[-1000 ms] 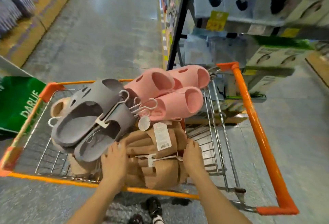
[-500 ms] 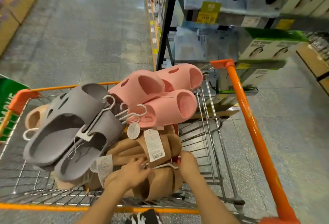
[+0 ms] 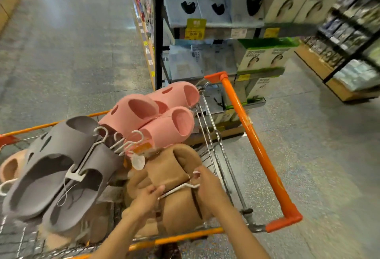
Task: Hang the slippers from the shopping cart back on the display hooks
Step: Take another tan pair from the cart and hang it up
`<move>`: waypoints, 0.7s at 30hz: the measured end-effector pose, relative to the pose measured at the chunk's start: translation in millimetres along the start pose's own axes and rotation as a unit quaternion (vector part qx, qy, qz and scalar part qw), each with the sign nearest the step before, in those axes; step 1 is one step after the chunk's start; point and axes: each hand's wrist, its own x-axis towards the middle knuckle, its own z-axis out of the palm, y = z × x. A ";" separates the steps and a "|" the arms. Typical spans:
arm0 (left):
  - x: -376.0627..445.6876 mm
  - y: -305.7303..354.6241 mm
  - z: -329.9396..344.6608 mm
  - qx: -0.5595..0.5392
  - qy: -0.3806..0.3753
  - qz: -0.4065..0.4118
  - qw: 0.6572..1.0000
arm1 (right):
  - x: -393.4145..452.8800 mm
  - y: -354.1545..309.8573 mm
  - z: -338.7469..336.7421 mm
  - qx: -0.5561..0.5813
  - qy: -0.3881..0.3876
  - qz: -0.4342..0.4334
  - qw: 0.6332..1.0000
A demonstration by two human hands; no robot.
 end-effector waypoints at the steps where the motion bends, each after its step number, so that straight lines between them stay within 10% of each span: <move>1: -10.3 6.5 4.5 -0.033 -0.017 0.003 0.999 | -8.2 -5.9 -12.6 -0.003 0.025 -0.025 0.999; 10: -148.3 104.1 69.5 -0.046 -0.116 0.271 0.955 | -132.5 -51.7 -155.2 -0.085 0.422 -0.201 0.880; 21: -324.9 115.8 272.8 0.025 -0.465 0.314 0.828 | -395.3 -3.7 -288.1 -0.274 0.676 0.003 0.684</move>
